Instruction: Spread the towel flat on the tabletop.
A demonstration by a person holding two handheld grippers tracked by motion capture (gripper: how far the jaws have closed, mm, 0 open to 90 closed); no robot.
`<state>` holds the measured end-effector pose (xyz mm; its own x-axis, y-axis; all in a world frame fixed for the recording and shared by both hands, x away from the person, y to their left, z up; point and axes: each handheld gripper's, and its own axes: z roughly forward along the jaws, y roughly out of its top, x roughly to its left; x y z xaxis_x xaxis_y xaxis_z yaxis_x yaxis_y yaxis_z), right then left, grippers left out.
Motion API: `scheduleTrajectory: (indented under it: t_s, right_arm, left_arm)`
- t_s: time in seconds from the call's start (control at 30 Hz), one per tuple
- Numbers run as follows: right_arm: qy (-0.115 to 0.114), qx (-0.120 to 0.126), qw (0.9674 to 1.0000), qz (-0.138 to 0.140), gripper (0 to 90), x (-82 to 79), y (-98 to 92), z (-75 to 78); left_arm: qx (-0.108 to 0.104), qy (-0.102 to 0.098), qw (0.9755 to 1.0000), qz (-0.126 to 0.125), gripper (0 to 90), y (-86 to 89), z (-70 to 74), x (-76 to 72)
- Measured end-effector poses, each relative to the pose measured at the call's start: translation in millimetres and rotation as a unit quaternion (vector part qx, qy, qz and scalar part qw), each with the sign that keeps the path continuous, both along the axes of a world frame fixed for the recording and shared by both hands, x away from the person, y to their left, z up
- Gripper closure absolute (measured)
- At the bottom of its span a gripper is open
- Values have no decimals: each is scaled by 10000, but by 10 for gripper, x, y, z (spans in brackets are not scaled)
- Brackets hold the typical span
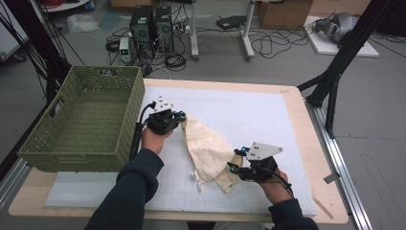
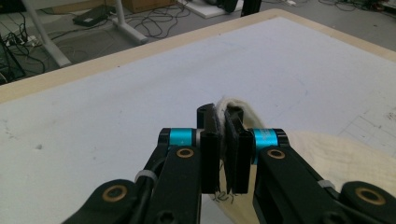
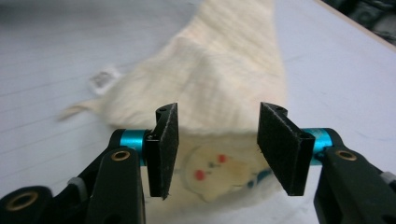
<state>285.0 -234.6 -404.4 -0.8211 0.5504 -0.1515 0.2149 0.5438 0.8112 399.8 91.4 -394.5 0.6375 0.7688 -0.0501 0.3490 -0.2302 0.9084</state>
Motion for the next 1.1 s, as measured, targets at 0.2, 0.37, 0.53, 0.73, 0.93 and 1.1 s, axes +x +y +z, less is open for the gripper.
scheduleTrajectory:
  t_s: [0.2, 0.37, 0.53, 0.73, 0.93, 1.1]
  right_arm:
    - [74, 79, 9996, 260, 498, -19, 46, 2]
    - [170, 101, 9965, 809, 491, -77, 256, -10]
    - [307, -400, 9907, 1266, 514, -93, 560, -165]
    - [404, -660, 9894, 1232, 868, -53, 577, -214]
    - [275, -129, 9980, 554, 872, 75, 373, -89]
    - [260, 417, 9968, -624, 872, 406, 22, -16]
  left_arm:
    - [17, -21, 10000, -44, 855, -39, -22, 8]
    - [-24, -30, 10000, -20, 855, -38, -27, 14]
    - [-52, -15, 10000, 18, 855, -12, -24, 20]
    - [-88, 40, 10000, 13, 855, 6, -31, 24]
    - [-21, 89, 9999, -62, 851, -40, -63, 31]
    - [122, 146, 9998, -94, 820, -89, -105, 44]
